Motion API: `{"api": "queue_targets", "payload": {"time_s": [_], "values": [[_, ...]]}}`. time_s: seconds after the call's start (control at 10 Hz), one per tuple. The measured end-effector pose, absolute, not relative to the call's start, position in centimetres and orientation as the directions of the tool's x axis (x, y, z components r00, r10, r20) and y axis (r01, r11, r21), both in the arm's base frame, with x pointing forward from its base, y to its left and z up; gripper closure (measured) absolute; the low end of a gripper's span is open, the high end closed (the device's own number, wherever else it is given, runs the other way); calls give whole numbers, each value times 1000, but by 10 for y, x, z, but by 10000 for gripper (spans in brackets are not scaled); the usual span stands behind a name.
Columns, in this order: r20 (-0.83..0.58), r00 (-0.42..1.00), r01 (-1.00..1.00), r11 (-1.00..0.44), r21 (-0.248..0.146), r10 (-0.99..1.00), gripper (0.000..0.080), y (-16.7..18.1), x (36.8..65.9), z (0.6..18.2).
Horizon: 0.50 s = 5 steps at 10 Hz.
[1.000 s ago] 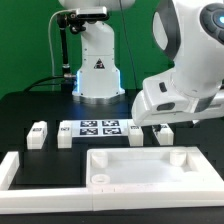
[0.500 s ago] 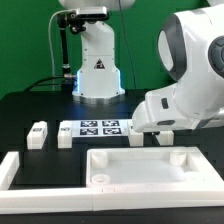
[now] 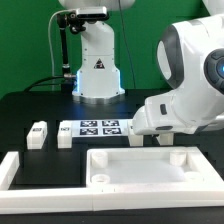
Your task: Assemble desk
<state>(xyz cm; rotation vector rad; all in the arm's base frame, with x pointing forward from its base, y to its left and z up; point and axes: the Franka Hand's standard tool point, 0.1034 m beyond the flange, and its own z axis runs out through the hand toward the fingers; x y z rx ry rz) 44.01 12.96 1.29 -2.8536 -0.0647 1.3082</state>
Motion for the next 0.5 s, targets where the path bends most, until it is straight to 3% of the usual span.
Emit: {"api": "queue_targets", "payload": {"time_s": [0.3, 0.4, 0.5], "values": [[-759, 649, 44, -999, -19, 43, 150, 131, 438, 12], [-760, 649, 44, -999, -19, 43, 242, 131, 438, 12], [-760, 649, 44, -999, -19, 43, 425, 131, 438, 12]]}}
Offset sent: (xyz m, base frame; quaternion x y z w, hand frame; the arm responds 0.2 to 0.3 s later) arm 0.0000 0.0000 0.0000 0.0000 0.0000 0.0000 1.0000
